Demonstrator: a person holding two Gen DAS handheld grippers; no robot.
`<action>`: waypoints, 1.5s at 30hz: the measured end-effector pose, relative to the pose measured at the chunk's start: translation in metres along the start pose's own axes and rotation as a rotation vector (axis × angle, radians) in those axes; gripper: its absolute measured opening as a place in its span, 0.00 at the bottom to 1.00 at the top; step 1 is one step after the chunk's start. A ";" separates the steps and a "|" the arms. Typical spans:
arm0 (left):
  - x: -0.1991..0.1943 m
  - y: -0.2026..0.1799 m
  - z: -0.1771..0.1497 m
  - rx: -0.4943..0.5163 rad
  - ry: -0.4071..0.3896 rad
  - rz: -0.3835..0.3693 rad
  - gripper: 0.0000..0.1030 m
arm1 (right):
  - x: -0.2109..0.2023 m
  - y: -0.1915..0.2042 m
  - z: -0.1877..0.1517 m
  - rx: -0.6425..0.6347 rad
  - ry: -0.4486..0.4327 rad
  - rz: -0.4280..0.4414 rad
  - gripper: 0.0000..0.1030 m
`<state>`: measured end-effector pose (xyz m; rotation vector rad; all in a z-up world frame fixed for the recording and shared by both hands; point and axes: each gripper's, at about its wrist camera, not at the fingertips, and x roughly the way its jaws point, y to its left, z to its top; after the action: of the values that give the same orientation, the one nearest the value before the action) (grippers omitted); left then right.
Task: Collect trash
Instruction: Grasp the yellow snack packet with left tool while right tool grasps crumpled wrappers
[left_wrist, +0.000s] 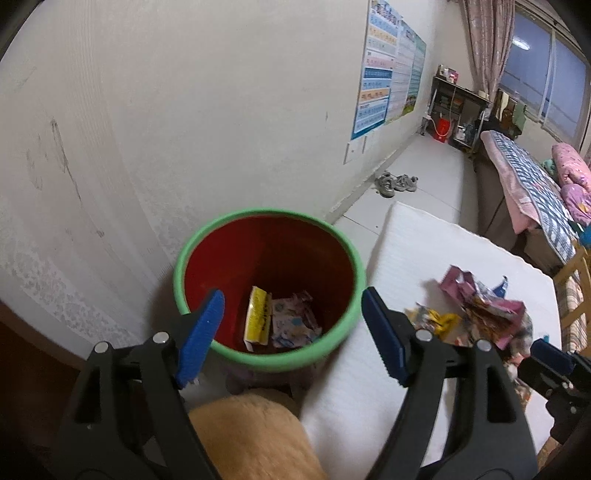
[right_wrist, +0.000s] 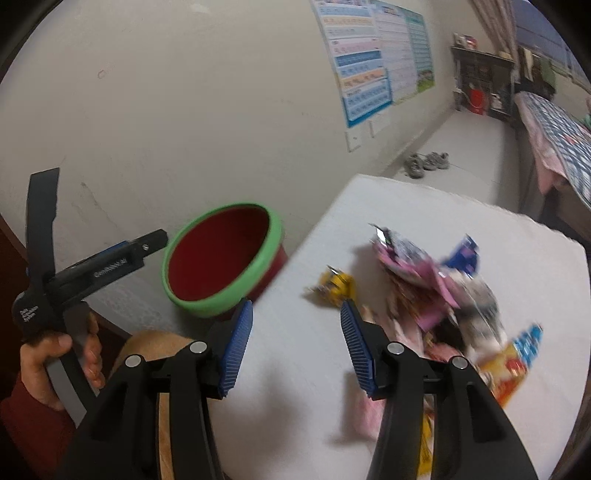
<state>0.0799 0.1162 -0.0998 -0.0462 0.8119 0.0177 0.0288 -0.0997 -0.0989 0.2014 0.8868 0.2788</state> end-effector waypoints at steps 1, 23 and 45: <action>-0.002 -0.004 -0.005 0.004 0.007 -0.008 0.72 | -0.003 -0.004 -0.005 0.011 0.001 -0.006 0.47; -0.009 -0.065 -0.069 0.108 0.123 -0.122 0.72 | -0.045 -0.116 -0.092 0.323 0.045 -0.203 0.49; 0.063 -0.110 -0.043 0.196 0.184 -0.163 0.75 | 0.006 -0.108 -0.060 0.301 0.093 -0.148 0.31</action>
<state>0.0962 0.0039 -0.1714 0.0717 0.9878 -0.2228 0.0021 -0.1967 -0.1711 0.4024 1.0292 0.0157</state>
